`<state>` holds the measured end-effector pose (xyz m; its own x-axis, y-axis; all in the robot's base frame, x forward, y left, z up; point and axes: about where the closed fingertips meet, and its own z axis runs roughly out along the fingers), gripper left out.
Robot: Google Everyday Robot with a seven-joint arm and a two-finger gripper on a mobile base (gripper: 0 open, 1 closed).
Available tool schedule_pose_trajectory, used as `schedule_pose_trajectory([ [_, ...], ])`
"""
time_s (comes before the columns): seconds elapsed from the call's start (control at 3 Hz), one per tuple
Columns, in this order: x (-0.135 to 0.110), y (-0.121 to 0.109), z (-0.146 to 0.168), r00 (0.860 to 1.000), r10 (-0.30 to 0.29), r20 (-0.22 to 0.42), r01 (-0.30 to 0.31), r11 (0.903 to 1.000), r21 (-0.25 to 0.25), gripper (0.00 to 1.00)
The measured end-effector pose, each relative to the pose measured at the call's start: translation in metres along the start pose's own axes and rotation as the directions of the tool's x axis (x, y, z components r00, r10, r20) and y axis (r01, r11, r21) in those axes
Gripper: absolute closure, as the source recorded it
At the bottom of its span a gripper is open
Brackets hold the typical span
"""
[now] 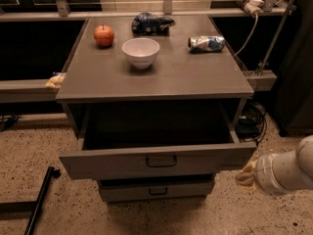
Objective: Close top drawer
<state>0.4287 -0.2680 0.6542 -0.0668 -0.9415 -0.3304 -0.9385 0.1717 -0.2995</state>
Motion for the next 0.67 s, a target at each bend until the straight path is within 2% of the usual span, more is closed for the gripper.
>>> schedule_pose_trajectory([
  [0.33, 0.008, -0.004, 0.011, 0.999, -0.024, -0.021, 0.026, 0.9984, 0.051, 1.00],
  [0.67, 0.015, -0.021, 0.029, 0.998, -0.051, -0.033, 0.055, 0.9884, 0.142, 1.00],
])
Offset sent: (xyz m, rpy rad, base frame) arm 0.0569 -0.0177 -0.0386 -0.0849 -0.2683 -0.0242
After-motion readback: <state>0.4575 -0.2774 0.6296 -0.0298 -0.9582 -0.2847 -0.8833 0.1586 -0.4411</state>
